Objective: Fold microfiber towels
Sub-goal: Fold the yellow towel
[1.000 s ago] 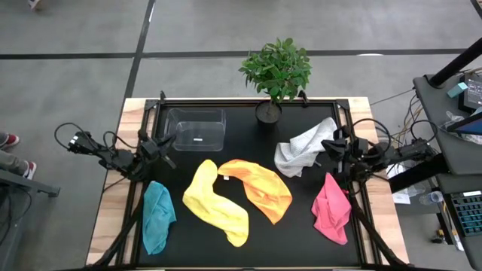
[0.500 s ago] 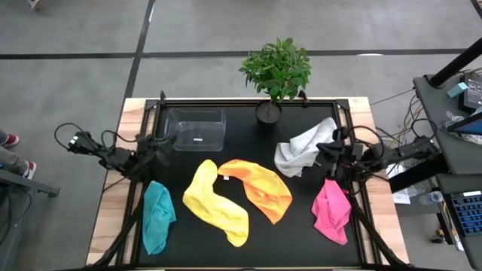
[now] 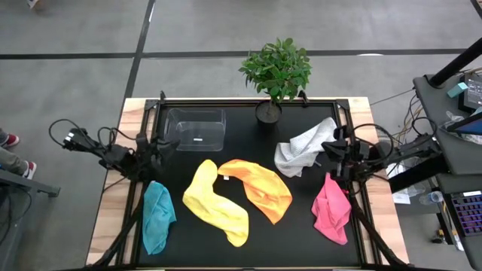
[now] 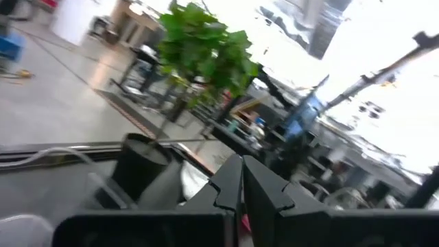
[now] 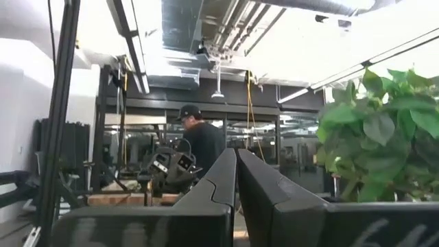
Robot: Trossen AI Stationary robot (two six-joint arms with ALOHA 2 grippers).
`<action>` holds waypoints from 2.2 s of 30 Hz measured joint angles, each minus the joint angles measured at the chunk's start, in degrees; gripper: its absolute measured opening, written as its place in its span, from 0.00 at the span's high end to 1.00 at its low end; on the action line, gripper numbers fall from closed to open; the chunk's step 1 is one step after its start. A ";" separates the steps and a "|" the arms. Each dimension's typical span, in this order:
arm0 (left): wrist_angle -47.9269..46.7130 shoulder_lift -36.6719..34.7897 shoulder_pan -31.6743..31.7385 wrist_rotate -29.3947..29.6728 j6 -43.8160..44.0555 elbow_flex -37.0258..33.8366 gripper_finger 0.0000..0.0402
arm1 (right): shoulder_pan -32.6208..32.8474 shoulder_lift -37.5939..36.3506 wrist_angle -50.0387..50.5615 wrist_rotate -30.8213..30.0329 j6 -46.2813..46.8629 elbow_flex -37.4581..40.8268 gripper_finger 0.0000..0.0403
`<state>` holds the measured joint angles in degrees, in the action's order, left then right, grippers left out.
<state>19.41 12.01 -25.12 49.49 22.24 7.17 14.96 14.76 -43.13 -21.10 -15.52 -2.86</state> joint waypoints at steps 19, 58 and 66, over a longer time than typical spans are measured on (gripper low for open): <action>-3.52 28.52 0.00 -10.40 16.02 15.01 1.00 | 0.00 11.73 1.33 0.19 -1.11 -7.49 0.98; -45.02 55.87 8.45 -22.14 53.74 21.30 0.51 | 0.00 15.85 3.93 0.13 1.44 -7.49 0.98; -40.50 61.87 9.51 -22.20 52.93 21.54 0.46 | 0.00 15.85 3.93 0.13 1.56 -7.49 0.98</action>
<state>-21.09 73.88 -15.62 27.29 75.17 28.71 14.96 30.61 -39.20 -20.97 -13.96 -10.35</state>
